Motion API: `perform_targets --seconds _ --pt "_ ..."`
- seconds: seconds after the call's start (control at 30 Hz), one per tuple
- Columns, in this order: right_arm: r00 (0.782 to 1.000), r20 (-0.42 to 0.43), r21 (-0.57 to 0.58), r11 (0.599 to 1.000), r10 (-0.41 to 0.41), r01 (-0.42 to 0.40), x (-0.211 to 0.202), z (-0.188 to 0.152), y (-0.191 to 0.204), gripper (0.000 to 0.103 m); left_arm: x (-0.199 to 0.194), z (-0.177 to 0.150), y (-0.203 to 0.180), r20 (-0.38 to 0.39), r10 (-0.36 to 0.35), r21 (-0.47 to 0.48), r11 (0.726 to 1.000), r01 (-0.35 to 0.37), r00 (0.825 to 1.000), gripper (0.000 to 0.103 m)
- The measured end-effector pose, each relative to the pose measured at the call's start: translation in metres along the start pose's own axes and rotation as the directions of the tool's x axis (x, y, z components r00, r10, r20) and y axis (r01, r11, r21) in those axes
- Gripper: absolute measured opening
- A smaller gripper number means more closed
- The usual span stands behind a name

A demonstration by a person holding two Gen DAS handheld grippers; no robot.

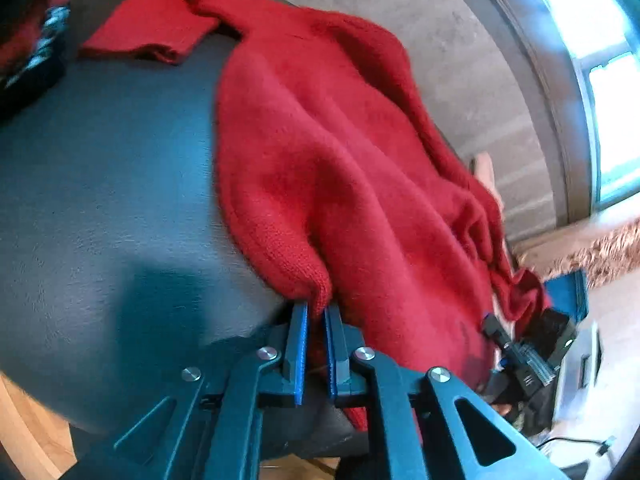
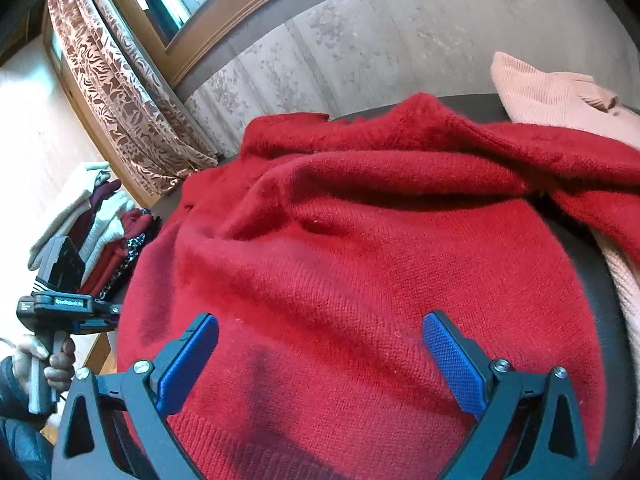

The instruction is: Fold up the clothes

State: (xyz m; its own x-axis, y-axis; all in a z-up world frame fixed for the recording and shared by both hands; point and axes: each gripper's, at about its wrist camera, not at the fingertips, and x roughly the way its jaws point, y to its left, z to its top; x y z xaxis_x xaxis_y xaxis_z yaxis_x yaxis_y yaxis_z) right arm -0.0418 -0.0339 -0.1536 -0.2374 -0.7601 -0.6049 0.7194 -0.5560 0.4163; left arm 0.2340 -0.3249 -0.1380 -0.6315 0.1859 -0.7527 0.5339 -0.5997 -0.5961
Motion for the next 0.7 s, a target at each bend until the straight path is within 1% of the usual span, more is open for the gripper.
perform_targets --seconds 0.07,0.2,0.23,0.27,0.33,0.37,0.4,0.43,0.47,0.53,0.57,0.63,0.7 --pt "1.000 -0.012 -0.005 1.000 -0.009 0.009 0.001 0.002 0.002 0.103 -0.032 0.000 0.006 0.033 -0.021 0.006 1.000 0.021 0.999 0.006" --pt "0.997 -0.065 -0.029 0.999 -0.034 0.032 0.005 0.006 0.009 0.103 -0.103 -0.005 0.010 0.096 -0.040 0.063 0.997 0.034 0.995 0.005" --pt "0.996 -0.094 -0.014 1.000 -0.009 0.008 0.005 0.007 0.012 0.103 -0.121 -0.007 0.009 0.111 -0.029 0.087 0.996 0.019 0.993 0.000" --pt "0.992 -0.125 0.000 1.000 0.026 -0.026 0.005 0.009 0.015 0.103 -0.135 -0.009 0.009 0.123 0.002 0.111 0.994 -0.016 0.992 0.000" --pt "0.972 -0.198 0.017 0.992 0.126 -0.125 0.005 0.008 0.027 0.103 -0.152 -0.011 0.012 0.136 0.086 0.138 0.985 -0.104 0.987 0.000" --pt "0.965 -0.228 -0.004 0.991 0.127 -0.131 0.005 0.006 0.033 0.103 -0.153 -0.011 0.016 0.133 0.139 0.133 0.979 -0.156 0.981 0.000" --pt "0.963 -0.244 -0.024 0.992 0.113 -0.122 0.005 0.004 0.038 0.103 -0.155 -0.010 0.021 0.130 0.191 0.129 0.970 -0.208 0.973 0.000" --pt "0.960 -0.261 -0.045 0.993 0.098 -0.113 0.004 0.001 0.043 0.103 -0.153 -0.009 0.028 0.133 0.235 0.106 0.963 -0.249 0.963 0.000" --pt "0.958 -0.274 -0.057 0.993 0.088 -0.107 0.003 -0.001 0.047 0.103 -0.150 -0.009 0.030 0.137 0.239 0.089 0.964 -0.252 0.961 0.000" --pt "0.956 -0.280 -0.044 0.993 0.091 -0.108 -0.003 -0.001 0.050 0.103 -0.139 -0.007 0.023 0.148 0.177 0.098 0.976 -0.192 0.973 0.005" --pt "0.958 -0.275 -0.045 0.994 0.083 -0.100 -0.006 -0.001 0.051 0.103 -0.130 -0.005 0.016 0.146 0.149 0.120 0.979 -0.167 0.978 0.008" --pt "0.963 -0.262 -0.046 0.996 0.068 -0.083 -0.012 0.000 0.052 0.103 -0.107 -0.001 0.000 0.129 0.132 0.187 0.970 -0.155 0.983 0.009" --pt "0.973 -0.222 -0.036 0.997 0.058 -0.067 -0.018 0.004 0.050 0.103 -0.081 0.003 -0.015 0.115 0.133 0.255 0.954 -0.159 0.984 0.009"
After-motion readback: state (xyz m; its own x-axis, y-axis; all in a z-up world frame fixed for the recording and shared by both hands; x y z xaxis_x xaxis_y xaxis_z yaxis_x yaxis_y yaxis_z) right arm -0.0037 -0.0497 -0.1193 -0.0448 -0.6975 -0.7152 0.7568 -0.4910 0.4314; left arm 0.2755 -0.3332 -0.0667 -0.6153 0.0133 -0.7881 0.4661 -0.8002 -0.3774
